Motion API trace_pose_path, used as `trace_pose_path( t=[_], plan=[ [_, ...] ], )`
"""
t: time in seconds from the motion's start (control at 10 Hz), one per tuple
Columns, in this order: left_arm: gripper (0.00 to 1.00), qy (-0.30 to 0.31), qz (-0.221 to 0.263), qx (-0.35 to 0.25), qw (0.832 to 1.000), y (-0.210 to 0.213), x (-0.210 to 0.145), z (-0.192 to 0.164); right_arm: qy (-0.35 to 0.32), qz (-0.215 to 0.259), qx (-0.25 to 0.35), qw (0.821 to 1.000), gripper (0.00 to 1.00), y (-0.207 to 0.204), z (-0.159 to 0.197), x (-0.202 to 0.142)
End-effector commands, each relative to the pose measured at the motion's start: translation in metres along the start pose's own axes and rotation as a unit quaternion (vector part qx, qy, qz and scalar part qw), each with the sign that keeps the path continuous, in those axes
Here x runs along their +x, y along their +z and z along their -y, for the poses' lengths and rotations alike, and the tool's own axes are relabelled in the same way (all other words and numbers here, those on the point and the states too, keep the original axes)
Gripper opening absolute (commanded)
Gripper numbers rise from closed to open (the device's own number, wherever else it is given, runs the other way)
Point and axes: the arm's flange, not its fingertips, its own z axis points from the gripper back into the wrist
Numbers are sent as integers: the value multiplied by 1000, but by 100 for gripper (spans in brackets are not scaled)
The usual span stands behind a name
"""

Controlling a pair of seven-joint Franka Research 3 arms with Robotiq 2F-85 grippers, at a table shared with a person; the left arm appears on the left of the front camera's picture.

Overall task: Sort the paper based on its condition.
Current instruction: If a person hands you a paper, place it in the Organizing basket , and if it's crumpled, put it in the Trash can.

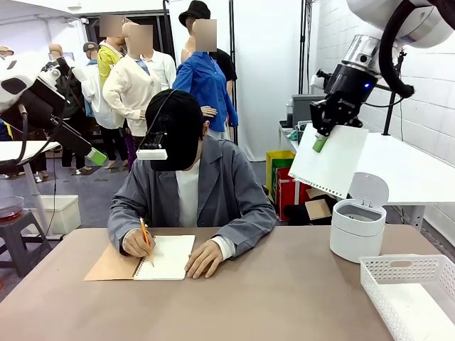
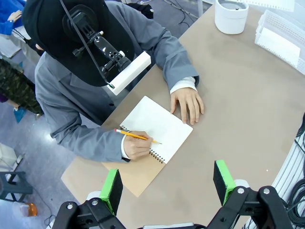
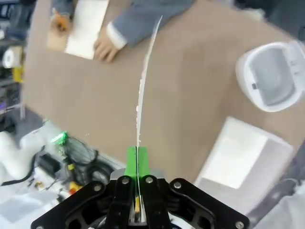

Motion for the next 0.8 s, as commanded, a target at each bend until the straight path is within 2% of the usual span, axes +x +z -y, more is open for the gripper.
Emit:
trace_pose_path(
  t=[0.0,0.2,0.3,0.4,0.7],
  plan=[
    [100,3,-1,-5,1000,1,0,0,12,29,-58,998,0,-2,15,-23],
    [100,3,-1,-5,1000,1,0,0,-11,62,-104,993,0,8,28,-37],
    [100,3,-1,-5,1000,1,0,0,-59,72,-58,994,0,9,29,-31],
    [100,3,-1,-5,1000,1,0,0,2,40,-81,996,0,16,22,-24],
    [100,3,-1,-5,1000,1,0,0,2,40,-81,996,0,16,22,-24]
  ],
)
